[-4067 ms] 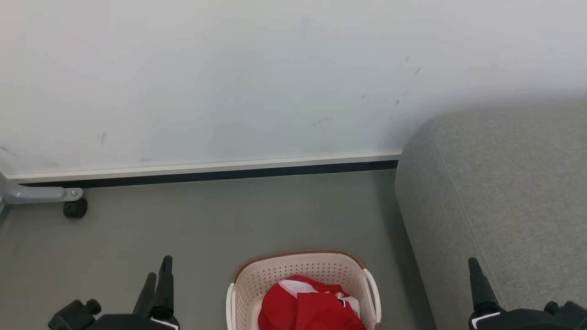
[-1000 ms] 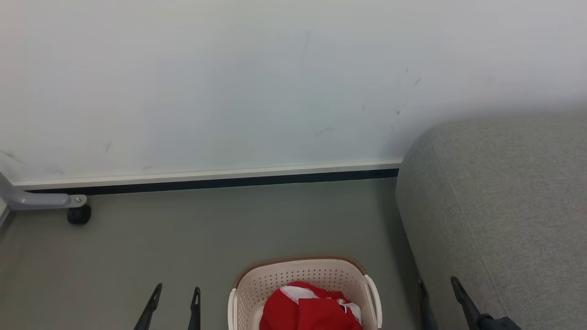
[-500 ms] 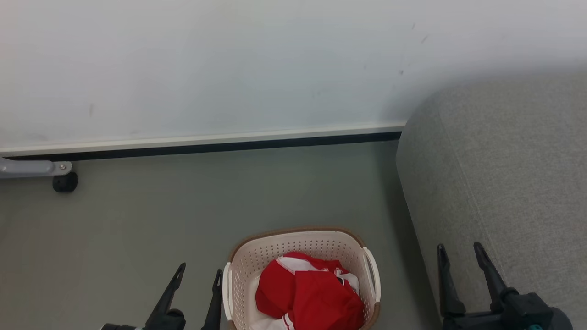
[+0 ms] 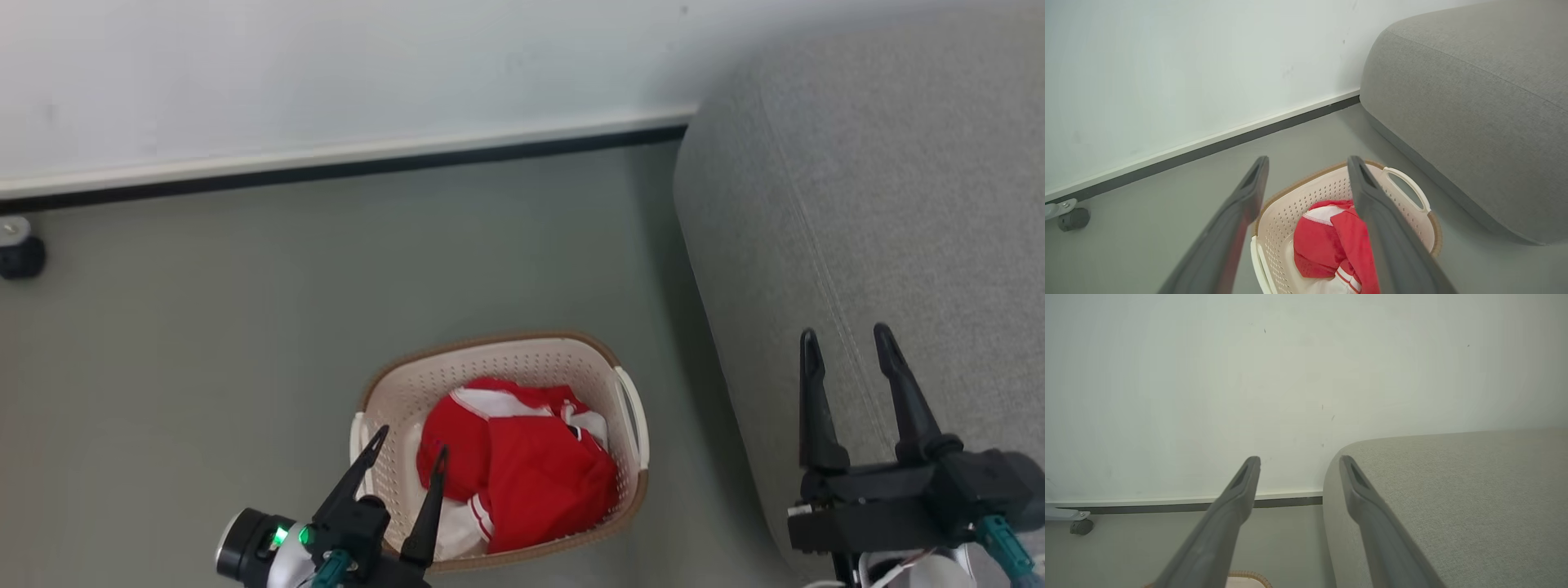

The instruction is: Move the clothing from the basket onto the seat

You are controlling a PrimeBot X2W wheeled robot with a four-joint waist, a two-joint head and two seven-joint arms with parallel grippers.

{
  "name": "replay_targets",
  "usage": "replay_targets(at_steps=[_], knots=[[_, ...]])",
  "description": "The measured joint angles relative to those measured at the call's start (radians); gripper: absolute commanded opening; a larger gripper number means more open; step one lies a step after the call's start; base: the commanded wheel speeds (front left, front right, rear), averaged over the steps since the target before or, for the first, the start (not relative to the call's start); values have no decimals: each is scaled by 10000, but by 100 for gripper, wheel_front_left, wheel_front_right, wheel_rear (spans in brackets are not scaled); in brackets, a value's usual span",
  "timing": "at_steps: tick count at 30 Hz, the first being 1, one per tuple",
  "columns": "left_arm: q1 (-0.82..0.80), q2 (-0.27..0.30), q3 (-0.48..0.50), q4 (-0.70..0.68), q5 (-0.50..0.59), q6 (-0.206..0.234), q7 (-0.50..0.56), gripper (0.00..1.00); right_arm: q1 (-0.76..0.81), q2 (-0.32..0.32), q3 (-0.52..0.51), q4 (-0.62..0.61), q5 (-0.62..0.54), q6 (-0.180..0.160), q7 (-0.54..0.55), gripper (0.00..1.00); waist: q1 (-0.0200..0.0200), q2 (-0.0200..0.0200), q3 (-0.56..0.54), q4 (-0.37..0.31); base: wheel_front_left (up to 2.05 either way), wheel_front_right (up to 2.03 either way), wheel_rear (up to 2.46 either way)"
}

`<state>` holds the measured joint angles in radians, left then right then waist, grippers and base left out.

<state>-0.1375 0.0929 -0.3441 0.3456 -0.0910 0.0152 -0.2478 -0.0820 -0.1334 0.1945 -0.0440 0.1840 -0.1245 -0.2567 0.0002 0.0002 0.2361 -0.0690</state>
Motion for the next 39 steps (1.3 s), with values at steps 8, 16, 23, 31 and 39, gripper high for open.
replay_targets(at_steps=[8,16,23,31,39], knots=[[-662,-65,-403,1060,362,-171,201,100,-560,69,61,-514,-77,0,0,100,0,0,1015,-514,0,0,0],[-1600,-84,-579,1875,573,-257,435,100,-937,77,-15,-895,-90,0,0,100,1,0,2064,-1010,0,0,0],[-2417,-123,-704,2422,767,-343,546,100,-1319,180,-19,-1200,-92,0,-2,100,-1,0,3000,-1384,0,0,0],[-3359,-153,-777,2915,943,-430,675,100,-1745,224,-167,-1613,-92,0,-2,100,0,1,4089,-1710,0,0,0],[-4219,-13,-683,3352,1016,-506,849,100,-2247,322,-282,-1950,-102,0,-2,100,0,1,5172,-1908,0,0,0]])
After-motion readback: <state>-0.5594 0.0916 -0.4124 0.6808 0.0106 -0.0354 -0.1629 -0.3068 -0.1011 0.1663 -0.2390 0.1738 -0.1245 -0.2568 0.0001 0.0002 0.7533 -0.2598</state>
